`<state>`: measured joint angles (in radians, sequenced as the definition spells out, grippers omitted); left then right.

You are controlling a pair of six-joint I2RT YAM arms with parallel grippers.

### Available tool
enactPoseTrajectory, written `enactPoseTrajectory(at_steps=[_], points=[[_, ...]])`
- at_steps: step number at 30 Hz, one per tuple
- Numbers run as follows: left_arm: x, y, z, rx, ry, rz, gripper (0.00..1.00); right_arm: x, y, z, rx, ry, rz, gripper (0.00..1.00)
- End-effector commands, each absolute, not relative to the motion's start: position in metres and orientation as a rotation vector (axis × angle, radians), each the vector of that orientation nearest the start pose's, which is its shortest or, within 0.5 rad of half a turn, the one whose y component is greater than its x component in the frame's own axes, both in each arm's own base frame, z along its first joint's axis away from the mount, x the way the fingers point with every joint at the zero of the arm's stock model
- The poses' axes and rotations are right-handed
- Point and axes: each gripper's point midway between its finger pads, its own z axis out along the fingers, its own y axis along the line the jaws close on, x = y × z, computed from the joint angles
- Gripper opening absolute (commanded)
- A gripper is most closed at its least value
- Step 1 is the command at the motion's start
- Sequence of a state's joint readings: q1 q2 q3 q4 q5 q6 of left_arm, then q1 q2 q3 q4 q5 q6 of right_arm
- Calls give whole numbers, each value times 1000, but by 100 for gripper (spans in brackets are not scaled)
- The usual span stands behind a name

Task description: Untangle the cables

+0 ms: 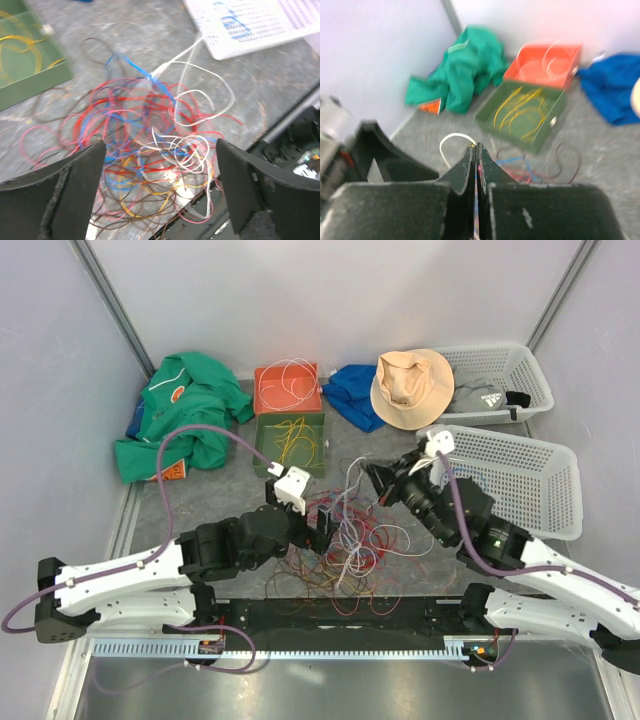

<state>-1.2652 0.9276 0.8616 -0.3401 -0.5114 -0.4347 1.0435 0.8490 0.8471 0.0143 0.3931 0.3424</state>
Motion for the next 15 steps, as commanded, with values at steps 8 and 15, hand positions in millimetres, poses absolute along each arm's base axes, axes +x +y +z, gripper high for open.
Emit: enactPoseTrajectory(at_steps=[8, 15], points=[[179, -216, 249, 149, 1890, -510, 100, 218, 203, 424, -130, 1518, 616, 0], [183, -219, 279, 153, 1643, -646, 100, 203, 202, 479, -119, 1443, 754, 0]])
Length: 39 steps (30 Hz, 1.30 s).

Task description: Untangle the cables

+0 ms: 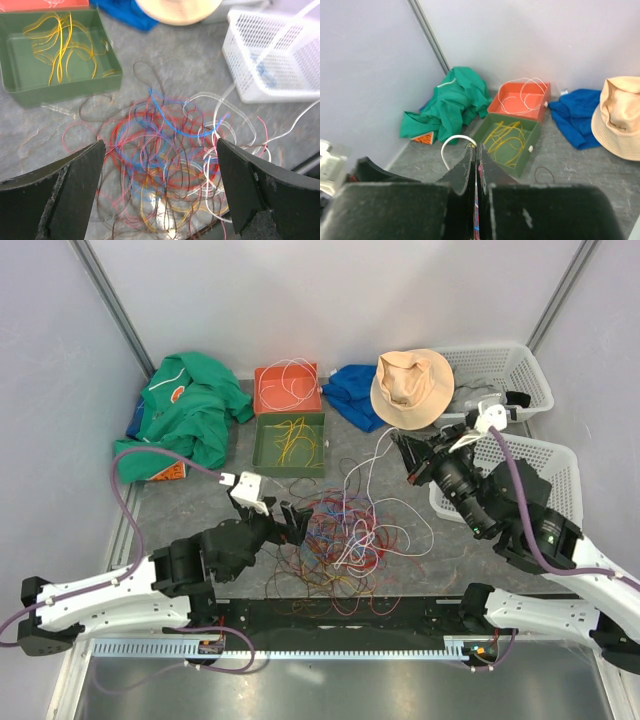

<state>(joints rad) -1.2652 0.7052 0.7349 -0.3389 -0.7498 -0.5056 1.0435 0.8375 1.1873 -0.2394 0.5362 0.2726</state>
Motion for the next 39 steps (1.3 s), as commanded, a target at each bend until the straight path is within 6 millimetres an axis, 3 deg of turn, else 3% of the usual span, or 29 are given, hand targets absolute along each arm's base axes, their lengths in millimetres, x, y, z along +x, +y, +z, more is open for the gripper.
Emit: enactPoseTrajectory(at_steps=[1, 7, 8, 10, 12, 13, 15, 16, 20, 21, 25, 28, 31, 34, 37, 39], points=[[180, -225, 296, 133, 1549, -746, 100, 203, 204, 482, -121, 1446, 762, 0], [143, -265, 337, 370, 1286, -1011, 100, 206, 212, 476, -120, 1487, 762, 0], [142, -278, 332, 420, 1298, -1008, 100, 206, 213, 475, -120, 1492, 764, 0], [135, -295, 344, 483, 1273, -1055, 100, 206, 216, 471, -126, 1501, 769, 0], [132, -316, 341, 544, 1273, -1076, 100, 207, 220, 467, -129, 1512, 776, 0], [132, -320, 351, 544, 1253, -1084, 100, 207, 221, 465, -131, 1516, 778, 0], [138, -336, 345, 567, 1264, -1056, 100, 206, 224, 463, -138, 1521, 785, 0], [140, -340, 352, 567, 1254, -1054, 100, 206, 225, 463, -140, 1522, 791, 0], [149, -365, 344, 599, 1286, -1015, 100, 204, 227, 459, -152, 1530, 797, 0], [154, -372, 334, 607, 1313, -994, 100, 205, 227, 457, -152, 1532, 794, 0], [168, -376, 332, 546, 1341, -958, 96, 203, 224, 453, -153, 1535, 793, 0], [180, -369, 329, 485, 1360, -947, 85, 202, 220, 452, -146, 1533, 793, 0], [184, -365, 329, 462, 1359, -950, 55, 201, 218, 448, -146, 1537, 787, 0], [184, -356, 339, 446, 1348, -940, 5, 201, 212, 444, -131, 1537, 776, 0], [186, -342, 361, 420, 1346, -917, 2, 201, 205, 439, -110, 1539, 758, 1], [185, -330, 390, 406, 1339, -914, 2, 201, 202, 434, -107, 1543, 751, 41]])
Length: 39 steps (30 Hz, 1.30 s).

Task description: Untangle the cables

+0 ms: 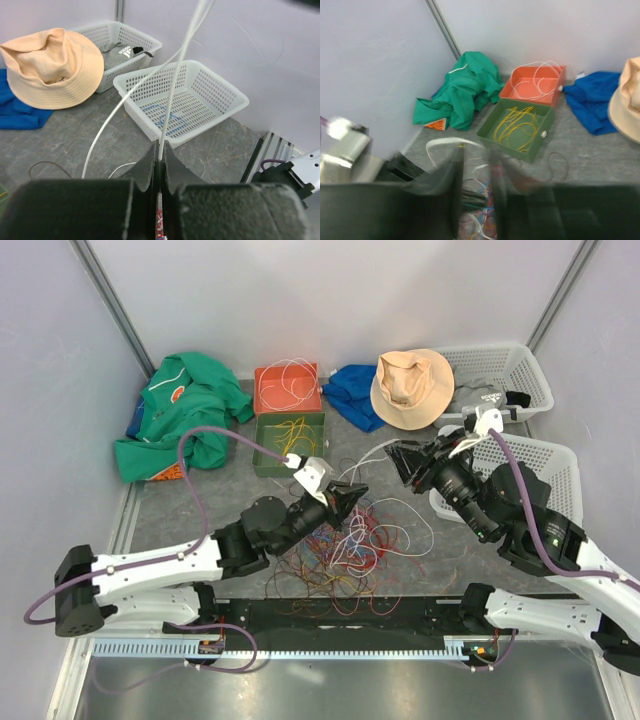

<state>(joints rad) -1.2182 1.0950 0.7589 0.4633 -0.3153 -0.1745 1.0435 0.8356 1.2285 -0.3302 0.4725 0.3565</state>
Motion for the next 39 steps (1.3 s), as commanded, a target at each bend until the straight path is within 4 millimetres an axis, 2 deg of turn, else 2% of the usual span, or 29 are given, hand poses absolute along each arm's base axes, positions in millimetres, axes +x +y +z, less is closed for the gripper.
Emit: enactPoseTrajectory(at_steps=[1, 2, 3, 4, 5, 6, 8, 9, 10, 11, 12, 14, 15, 19, 20, 24, 32, 35, 36, 39], points=[[186, -325, 399, 399, 1343, -907, 2, 199, 199, 434, -102, 1538, 752, 55], [186, -322, 409, 396, 1339, -907, 2, 200, 196, 429, -94, 1543, 743, 74], [184, -316, 430, 390, 1330, -907, 2, 200, 196, 426, -90, 1549, 738, 80], [184, -312, 441, 389, 1324, -904, 2, 198, 191, 426, -80, 1542, 745, 88], [182, -308, 454, 384, 1309, -909, 2, 199, 190, 419, -69, 1552, 733, 90], [179, -301, 479, 365, 1277, -923, 2, 199, 187, 418, -58, 1552, 732, 91], [178, -297, 492, 382, 1274, -908, 2, 197, 180, 409, -41, 1554, 727, 95], [174, -289, 517, 364, 1238, -922, 2, 198, 178, 406, -26, 1556, 725, 95], [176, -289, 521, 377, 1241, -901, 2, 195, 173, 407, -17, 1545, 736, 95], [176, -288, 525, 388, 1246, -886, 2, 195, 174, 399, -22, 1554, 734, 96], [174, -280, 546, 369, 1214, -891, 2, 191, 174, 399, -29, 1544, 763, 95], [176, -283, 551, 390, 1213, -867, 2, 188, 180, 390, -52, 1554, 789, 96], [174, -280, 560, 387, 1198, -869, 2, 184, 184, 394, -60, 1527, 831, 97], [178, -287, 567, 407, 1198, -850, 2, 170, 215, 392, -181, 1511, 972, 98], [179, -293, 563, 424, 1211, -843, 2, 169, 221, 392, -201, 1510, 991, 98], [183, -297, 571, 429, 1216, -822, 2, 163, 251, 385, -306, 1519, 1068, 98], [184, -302, 570, 443, 1226, -815, 2, 170, 268, 369, -337, 1533, 1059, 93], [185, -303, 569, 446, 1228, -812, 2, 173, 265, 361, -320, 1540, 1033, 91], [185, -304, 569, 447, 1229, -814, 2, 177, 262, 366, -289, 1519, 1026, 91], [184, -305, 567, 452, 1230, -819, 2, 185, 262, 362, -266, 1521, 986, 89]])
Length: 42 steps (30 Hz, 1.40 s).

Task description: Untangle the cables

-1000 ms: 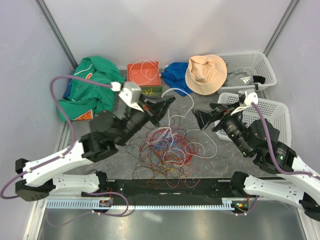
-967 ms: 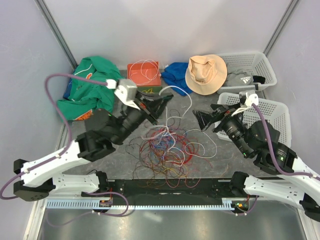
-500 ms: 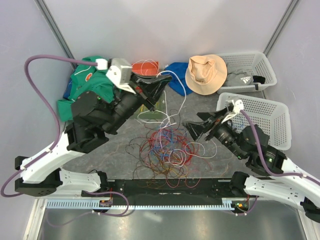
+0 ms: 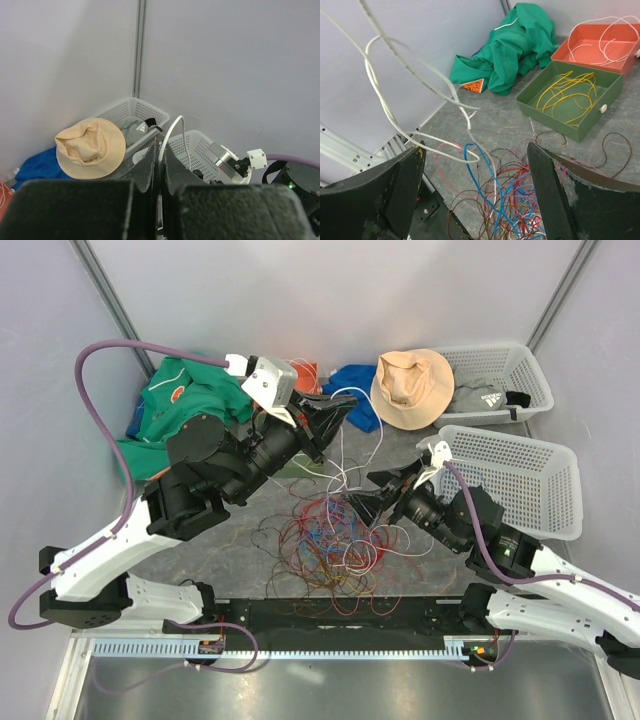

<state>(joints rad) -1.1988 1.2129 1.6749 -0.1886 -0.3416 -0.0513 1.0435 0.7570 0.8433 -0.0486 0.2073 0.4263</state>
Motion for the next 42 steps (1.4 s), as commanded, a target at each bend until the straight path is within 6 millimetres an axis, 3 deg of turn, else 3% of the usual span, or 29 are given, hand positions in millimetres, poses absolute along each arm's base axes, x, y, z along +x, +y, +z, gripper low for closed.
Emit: enactPoseTrajectory(at_steps=[1, 3, 4, 6, 7, 11, 12, 16, 21, 27, 36, 42], points=[[184, -306, 567, 454, 1231, -823, 2, 191, 260, 359, -238, 1525, 960, 86], [182, -309, 568, 455, 1231, -849, 2, 201, 260, 357, -190, 1524, 929, 79], [180, -310, 569, 455, 1230, -865, 2, 210, 256, 349, -127, 1533, 898, 66], [175, -316, 568, 462, 1230, -914, 2, 217, 256, 353, -58, 1487, 913, 53], [173, -317, 569, 463, 1227, -932, 2, 219, 257, 344, -48, 1487, 911, 44], [166, -319, 574, 470, 1197, -982, 2, 232, 267, 331, -4, 1494, 892, 39], [166, -318, 575, 473, 1195, -974, 2, 237, 273, 312, -21, 1553, 843, 41], [167, -307, 592, 451, 1165, -947, 2, 244, 270, 272, -11, 1648, 748, 52], [168, -294, 618, 427, 1110, -915, 2, 243, 261, 231, 1, 1737, 684, 65], [168, -283, 649, 409, 1043, -876, 2, 233, 242, 183, 8, 1856, 606, 75], [162, -258, 695, 360, 941, -851, 2, 218, 212, 131, 43, 1990, 494, 85], [158, -244, 718, 334, 886, -841, 2, 210, 202, 114, 46, 2049, 450, 98]])
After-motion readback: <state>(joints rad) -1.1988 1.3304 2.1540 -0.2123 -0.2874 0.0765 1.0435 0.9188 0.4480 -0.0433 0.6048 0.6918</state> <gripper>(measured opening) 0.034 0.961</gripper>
